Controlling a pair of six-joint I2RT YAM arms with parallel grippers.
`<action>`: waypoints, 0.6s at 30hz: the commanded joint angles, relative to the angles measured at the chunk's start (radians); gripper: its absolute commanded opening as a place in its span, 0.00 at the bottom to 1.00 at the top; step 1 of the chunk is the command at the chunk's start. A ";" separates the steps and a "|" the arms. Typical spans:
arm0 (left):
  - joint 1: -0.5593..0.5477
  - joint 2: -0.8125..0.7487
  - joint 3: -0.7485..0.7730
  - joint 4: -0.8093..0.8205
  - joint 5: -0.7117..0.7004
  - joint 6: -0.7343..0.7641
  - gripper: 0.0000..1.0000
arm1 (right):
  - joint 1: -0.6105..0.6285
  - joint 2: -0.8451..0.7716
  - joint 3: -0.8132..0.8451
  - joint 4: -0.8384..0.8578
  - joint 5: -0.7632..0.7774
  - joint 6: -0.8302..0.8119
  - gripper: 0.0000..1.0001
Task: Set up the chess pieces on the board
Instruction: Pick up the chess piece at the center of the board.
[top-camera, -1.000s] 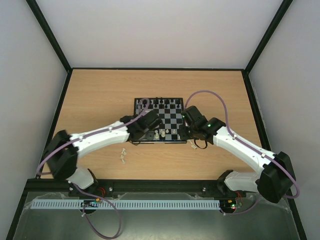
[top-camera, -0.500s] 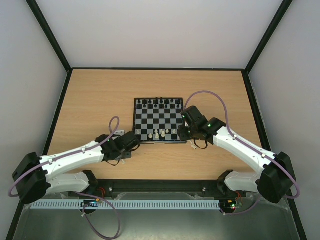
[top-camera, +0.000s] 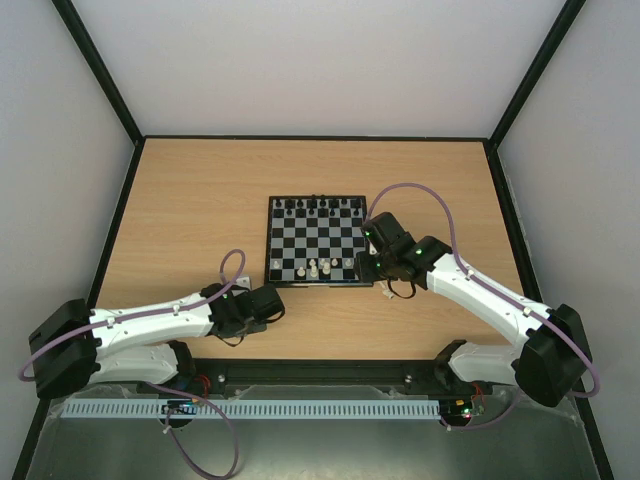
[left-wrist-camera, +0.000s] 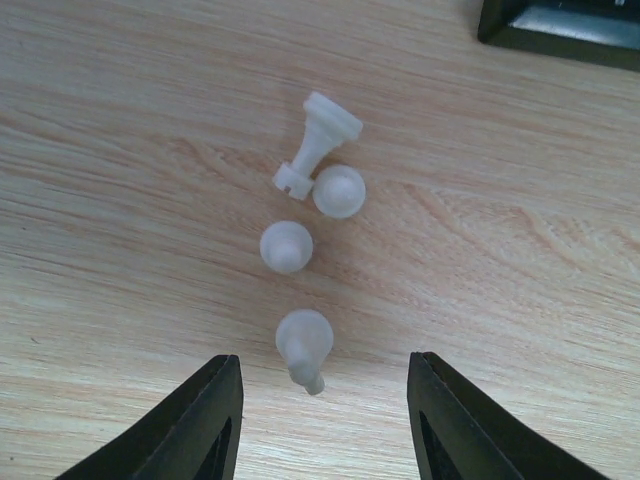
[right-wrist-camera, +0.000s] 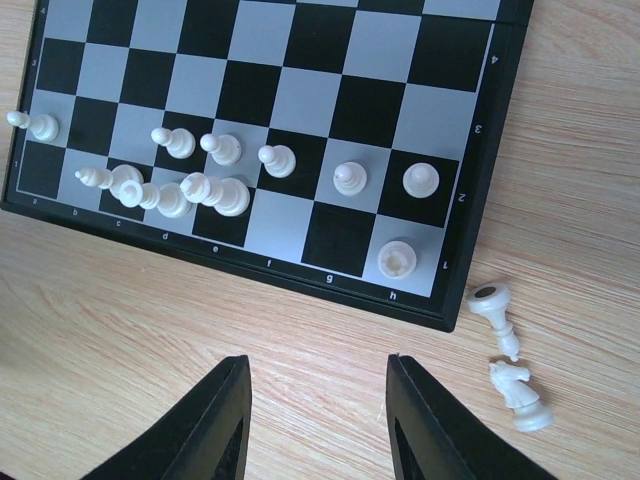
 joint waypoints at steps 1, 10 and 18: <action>-0.025 0.025 -0.014 0.016 0.001 -0.064 0.47 | -0.002 -0.027 -0.014 -0.016 -0.021 -0.012 0.38; -0.026 0.080 -0.001 0.038 -0.008 -0.043 0.25 | -0.002 -0.034 -0.018 -0.015 -0.026 -0.013 0.38; -0.026 0.080 0.022 0.028 -0.028 -0.020 0.09 | -0.002 -0.036 -0.020 -0.015 -0.027 -0.013 0.38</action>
